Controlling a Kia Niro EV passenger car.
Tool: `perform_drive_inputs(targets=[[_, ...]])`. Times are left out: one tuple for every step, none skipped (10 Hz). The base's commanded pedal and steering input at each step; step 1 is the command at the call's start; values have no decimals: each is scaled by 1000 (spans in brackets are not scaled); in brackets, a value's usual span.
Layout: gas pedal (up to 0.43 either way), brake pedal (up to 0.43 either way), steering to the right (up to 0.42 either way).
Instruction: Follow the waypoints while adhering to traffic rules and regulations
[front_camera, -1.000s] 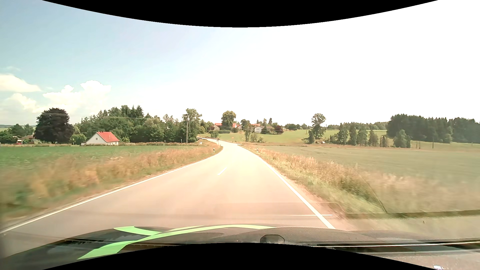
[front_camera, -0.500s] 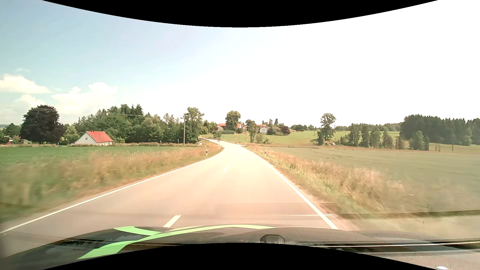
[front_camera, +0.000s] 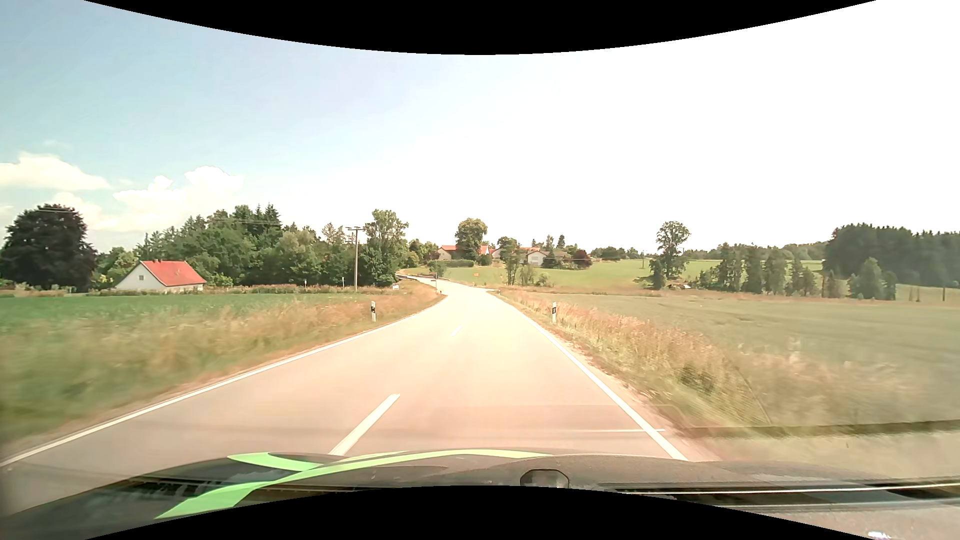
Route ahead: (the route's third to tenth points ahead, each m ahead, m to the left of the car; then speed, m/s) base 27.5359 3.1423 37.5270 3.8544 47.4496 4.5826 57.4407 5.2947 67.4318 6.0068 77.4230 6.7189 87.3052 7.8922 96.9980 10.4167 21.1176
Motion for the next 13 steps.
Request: perform_drive_inputs(targets=[[0, 0, -10], [0, 0, -10], [0, 0, -9], [0, 0, -9], [0, 0, -9], [0, 0, -9], [0, 0, -9], [0, 0, -9], [0, 0, -9], [0, 0, -10], [0, 0, -12], [0, 0, -15], [0, 0, -16]])
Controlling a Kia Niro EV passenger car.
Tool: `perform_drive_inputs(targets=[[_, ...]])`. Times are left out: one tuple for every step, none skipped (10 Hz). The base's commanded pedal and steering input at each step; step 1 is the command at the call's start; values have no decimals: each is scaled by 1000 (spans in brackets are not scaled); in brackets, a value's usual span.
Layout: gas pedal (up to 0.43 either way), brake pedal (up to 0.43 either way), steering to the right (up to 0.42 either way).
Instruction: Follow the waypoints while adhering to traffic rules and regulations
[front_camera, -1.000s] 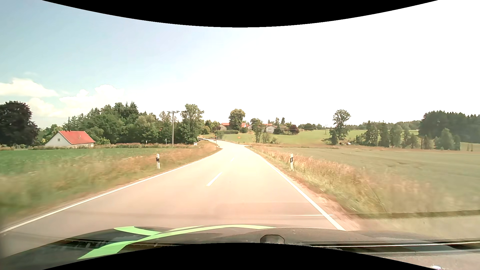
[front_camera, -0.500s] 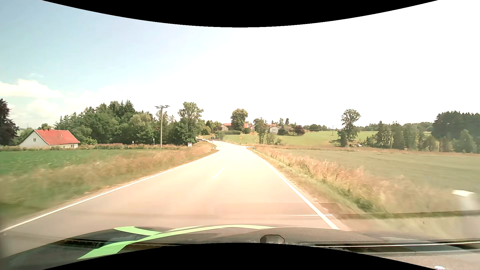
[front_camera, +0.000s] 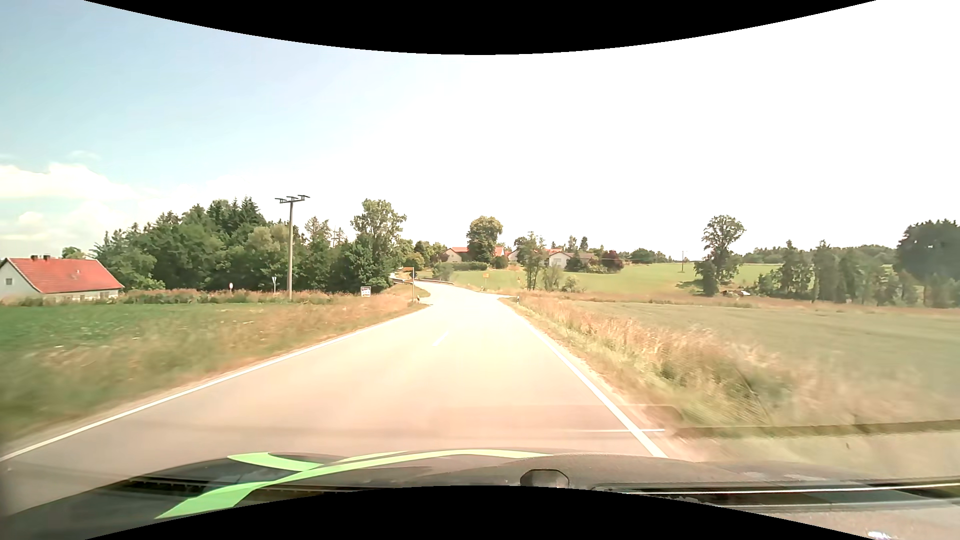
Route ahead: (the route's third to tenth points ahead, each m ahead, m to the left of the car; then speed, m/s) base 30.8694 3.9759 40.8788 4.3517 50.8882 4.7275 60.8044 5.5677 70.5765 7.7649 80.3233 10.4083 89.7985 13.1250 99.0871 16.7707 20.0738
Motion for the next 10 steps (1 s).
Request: perform_drive_inputs(targets=[[0, 0, -15], [0, 0, -15], [0, 0, -14], [0, 0, -14], [0, 0, -14], [0, 0, -14], [0, 0, -14], [28, 0, -13], [39, 0, -12], [59, 0, -11]])
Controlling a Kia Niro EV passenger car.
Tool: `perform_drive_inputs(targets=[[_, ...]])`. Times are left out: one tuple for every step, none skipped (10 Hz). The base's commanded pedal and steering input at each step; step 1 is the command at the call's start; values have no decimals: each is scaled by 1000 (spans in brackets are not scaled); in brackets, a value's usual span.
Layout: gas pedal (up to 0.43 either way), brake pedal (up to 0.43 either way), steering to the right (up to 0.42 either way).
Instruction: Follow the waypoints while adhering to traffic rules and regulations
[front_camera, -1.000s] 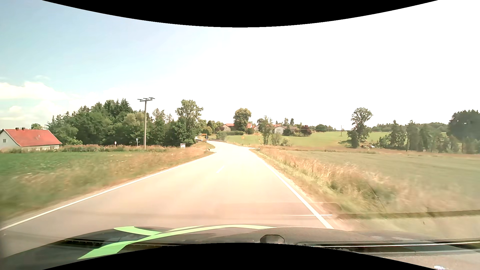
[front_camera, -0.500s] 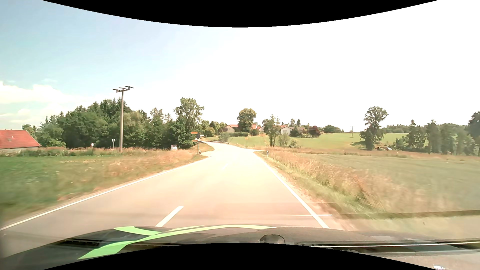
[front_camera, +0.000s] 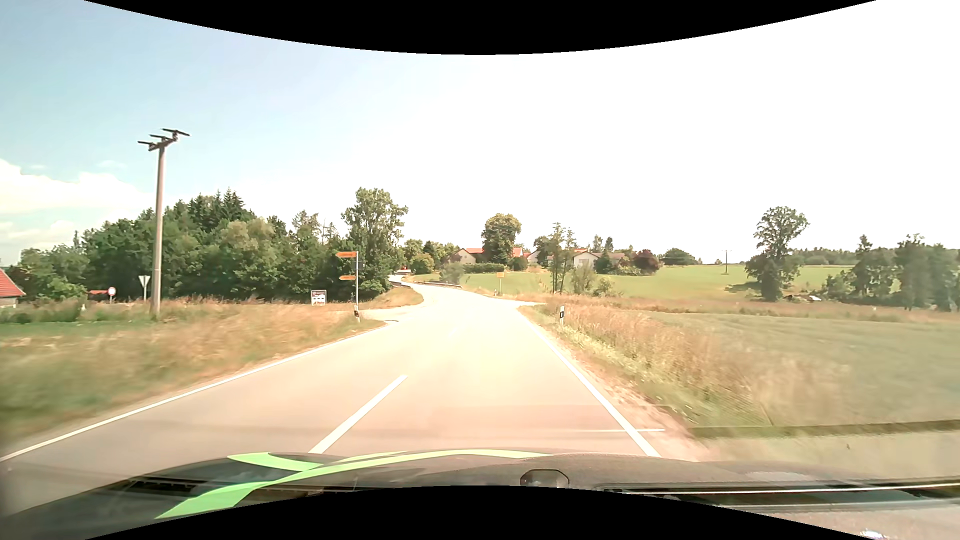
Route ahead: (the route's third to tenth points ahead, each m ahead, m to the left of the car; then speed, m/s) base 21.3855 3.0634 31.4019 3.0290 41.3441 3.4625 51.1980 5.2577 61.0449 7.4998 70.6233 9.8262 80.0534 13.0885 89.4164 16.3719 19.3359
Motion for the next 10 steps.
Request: perform_drive_inputs(targets=[[67, 0, -11], [67, 0, -11], [67, 0, -11], [79, 0, -11], [79, 0, -12], [79, 0, -13], [87, 0, -14], [87, 0, -15], [98, 0, -15], [110, 0, -15]])
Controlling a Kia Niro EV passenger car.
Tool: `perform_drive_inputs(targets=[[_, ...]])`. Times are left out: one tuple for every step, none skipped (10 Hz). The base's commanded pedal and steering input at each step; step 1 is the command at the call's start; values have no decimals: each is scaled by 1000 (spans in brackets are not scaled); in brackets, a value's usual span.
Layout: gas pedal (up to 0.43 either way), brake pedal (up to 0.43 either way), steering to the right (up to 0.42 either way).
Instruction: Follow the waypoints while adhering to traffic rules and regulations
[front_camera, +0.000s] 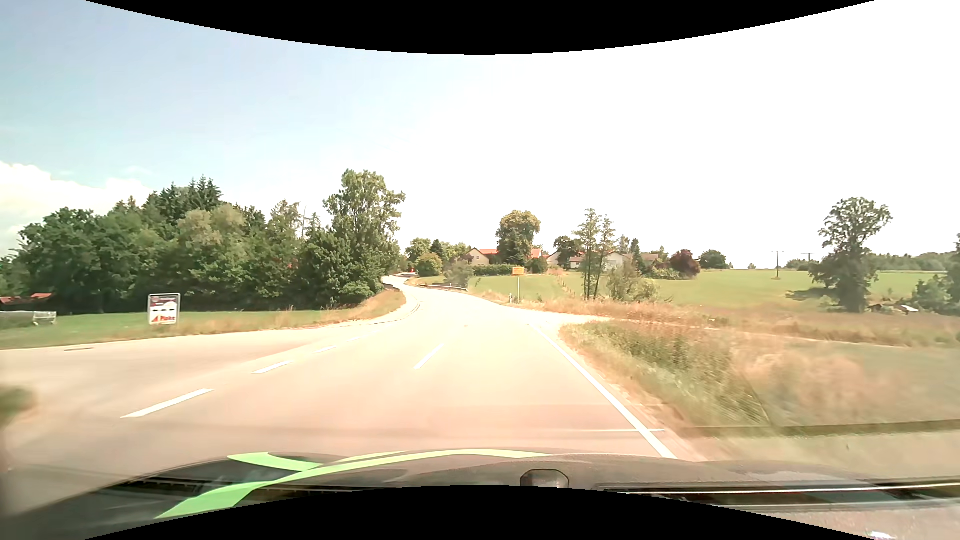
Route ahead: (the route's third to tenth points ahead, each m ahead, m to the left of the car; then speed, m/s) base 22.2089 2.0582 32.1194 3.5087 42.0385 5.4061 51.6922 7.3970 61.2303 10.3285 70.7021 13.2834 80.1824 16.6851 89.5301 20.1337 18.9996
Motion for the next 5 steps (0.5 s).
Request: perform_drive_inputs(targets=[[118, 0, -15], [130, 0, -16], [138, 0, -17], [138, 0, -18], [138, 0, -18]])
